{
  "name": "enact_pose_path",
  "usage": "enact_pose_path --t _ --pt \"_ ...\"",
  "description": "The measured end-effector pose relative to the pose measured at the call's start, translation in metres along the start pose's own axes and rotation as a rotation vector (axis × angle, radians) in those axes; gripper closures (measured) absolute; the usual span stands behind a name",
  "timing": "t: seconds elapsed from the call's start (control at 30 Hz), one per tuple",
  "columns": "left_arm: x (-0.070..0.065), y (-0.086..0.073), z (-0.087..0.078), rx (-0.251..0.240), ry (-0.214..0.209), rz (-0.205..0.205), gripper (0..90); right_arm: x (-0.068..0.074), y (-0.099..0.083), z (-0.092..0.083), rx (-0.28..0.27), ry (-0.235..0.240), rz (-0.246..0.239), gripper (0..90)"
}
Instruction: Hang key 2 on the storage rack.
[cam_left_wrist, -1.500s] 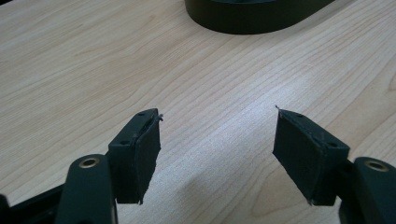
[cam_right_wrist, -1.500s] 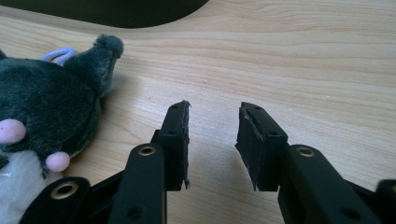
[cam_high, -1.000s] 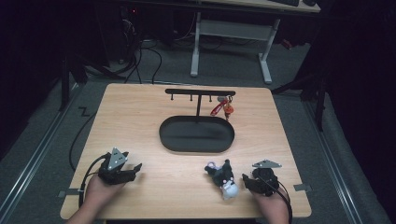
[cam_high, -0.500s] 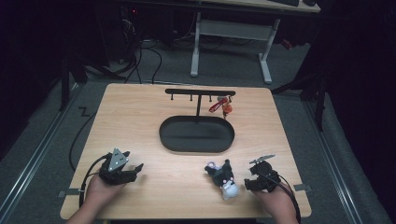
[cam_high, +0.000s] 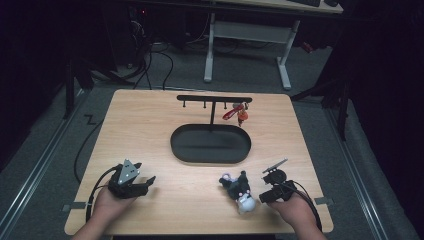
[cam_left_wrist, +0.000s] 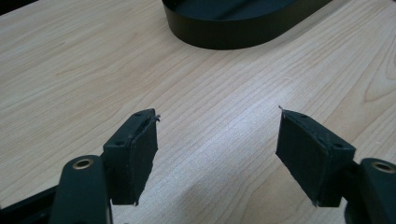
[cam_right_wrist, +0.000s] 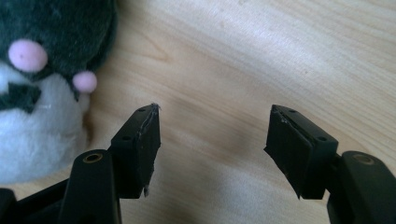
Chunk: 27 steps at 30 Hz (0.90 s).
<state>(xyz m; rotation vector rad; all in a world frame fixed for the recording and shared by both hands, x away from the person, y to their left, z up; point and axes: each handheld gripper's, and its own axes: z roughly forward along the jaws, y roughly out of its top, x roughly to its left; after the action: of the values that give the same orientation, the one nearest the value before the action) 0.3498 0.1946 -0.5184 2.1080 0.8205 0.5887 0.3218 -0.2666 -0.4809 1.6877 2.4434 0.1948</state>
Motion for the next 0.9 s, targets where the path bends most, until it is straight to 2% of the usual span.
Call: enact_pose_path --t 0.17,0.2,0.3,0.4,0.53,0.8,0.87,0.9 --pt "-0.003 -0.001 0.002 0.017 -0.008 0.021 29.1 0.002 0.002 0.0 0.045 -0.002 -0.017 34.6" --pt "-0.004 0.0 0.002 0.017 -0.011 0.022 29.0 0.005 0.003 -0.002 0.069 -0.001 -0.027 33.2" --pt "-0.006 0.002 0.002 0.004 -0.012 0.02 28.9 0.008 0.005 -0.004 0.085 0.011 -0.046 32.2" --pt "-0.009 0.004 0.003 0.009 -0.014 0.036 28.8 0.008 0.005 -0.006 0.093 0.004 -0.051 32.0" --pt "-0.01 0.004 0.004 0.006 -0.016 0.038 28.6 0.01 0.004 -0.01 0.082 0.004 -0.058 31.9" --pt "-0.009 0.004 0.003 0.004 -0.019 0.033 28.6 0.022 0.009 -0.037 0.027 0.033 -0.075 28.9" --pt "-0.009 0.004 0.003 -0.001 -0.018 0.035 28.5 0.027 0.011 -0.043 0.021 0.045 -0.061 27.9" --pt "-0.009 0.004 0.003 -0.001 -0.019 0.035 28.5 0.028 0.012 -0.046 0.016 0.051 -0.073 27.4"
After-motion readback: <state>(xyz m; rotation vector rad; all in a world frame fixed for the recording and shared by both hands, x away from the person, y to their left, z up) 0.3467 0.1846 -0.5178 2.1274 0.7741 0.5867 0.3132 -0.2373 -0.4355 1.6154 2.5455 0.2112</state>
